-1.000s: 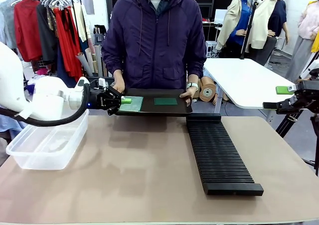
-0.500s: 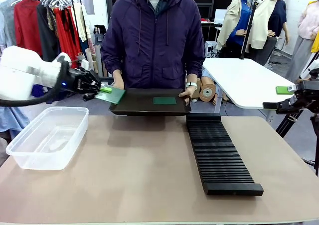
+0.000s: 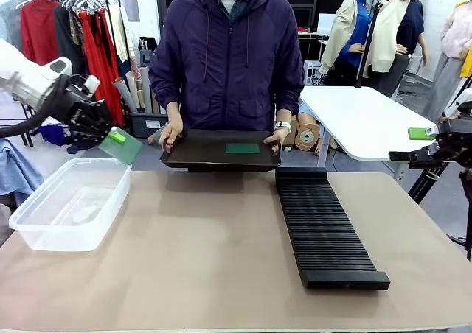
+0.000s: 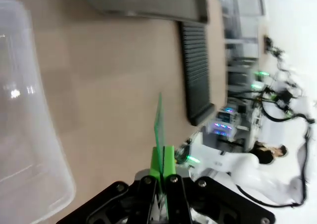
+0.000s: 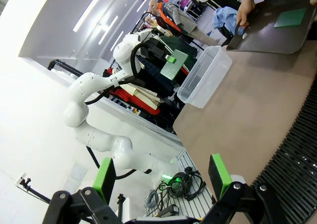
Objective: Sort PCBs into racks and boxes based on the side picked up.
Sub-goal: If the short side of the Blank PCB is picked up, insert it into the PCB Rack ; if the long side is picked up, place it in the Organizing box.
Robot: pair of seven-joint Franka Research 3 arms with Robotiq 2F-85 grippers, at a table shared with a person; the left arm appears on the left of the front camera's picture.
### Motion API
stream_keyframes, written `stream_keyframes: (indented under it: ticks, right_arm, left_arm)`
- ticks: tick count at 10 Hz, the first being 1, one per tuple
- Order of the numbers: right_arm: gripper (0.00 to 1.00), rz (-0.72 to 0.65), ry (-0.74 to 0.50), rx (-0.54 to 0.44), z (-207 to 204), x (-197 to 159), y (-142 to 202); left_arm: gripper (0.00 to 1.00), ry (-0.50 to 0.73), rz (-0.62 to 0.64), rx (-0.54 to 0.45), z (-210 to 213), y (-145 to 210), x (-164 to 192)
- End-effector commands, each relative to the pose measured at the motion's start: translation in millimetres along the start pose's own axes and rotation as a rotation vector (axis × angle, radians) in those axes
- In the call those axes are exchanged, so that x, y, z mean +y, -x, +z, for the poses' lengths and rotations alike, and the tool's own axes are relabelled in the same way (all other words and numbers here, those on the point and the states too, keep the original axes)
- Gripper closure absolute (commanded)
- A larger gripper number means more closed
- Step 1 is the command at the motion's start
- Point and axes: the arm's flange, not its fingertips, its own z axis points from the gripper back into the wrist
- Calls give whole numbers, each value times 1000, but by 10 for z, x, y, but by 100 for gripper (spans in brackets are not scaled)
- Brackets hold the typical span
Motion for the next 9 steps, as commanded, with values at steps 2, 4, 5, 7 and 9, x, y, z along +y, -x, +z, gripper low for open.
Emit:
stream_keyframes:
  ticks: [2,4,5,7,9]
  right_arm:
    - [0,4,-3,-1,4,15,-1]
    - [0,4,-3,-1,4,15,-1]
    - [0,4,-3,-1,4,15,-1]
    - [0,4,-3,-1,4,15,-1]
    - [0,4,-3,-1,4,15,-1]
  left_arm:
    - [100,-270,52,-86,130,178,-53]
    - [100,-375,-13,-10,152,196,-56]
    - [100,-440,-7,-24,167,175,-47]
    - [100,-658,-44,-17,188,149,15]
    - [100,-682,-59,-20,178,94,35]
